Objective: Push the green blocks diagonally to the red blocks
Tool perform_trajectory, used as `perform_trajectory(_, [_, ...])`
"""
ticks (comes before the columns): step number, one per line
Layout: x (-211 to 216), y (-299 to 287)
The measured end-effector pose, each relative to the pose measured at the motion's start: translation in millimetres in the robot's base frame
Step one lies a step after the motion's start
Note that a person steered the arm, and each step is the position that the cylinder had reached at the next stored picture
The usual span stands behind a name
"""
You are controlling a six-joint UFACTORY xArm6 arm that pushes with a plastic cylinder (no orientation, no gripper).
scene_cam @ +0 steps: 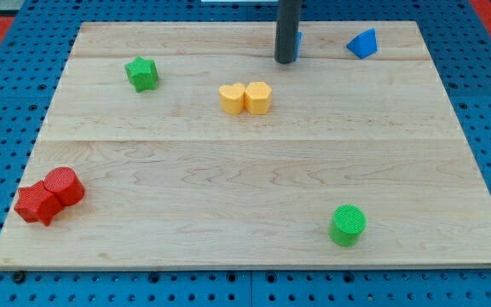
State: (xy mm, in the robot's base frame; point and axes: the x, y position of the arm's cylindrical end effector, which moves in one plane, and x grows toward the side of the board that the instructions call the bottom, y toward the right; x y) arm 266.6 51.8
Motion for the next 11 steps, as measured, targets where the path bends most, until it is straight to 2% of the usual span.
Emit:
perform_trajectory(1, [-11, -30])
perform_trajectory(2, [-31, -35])
perform_trajectory(3, [-31, 32])
perform_trajectory(5, [-18, -175])
perform_trajectory(6, [32, -213])
perform_trajectory(11, [45, -223])
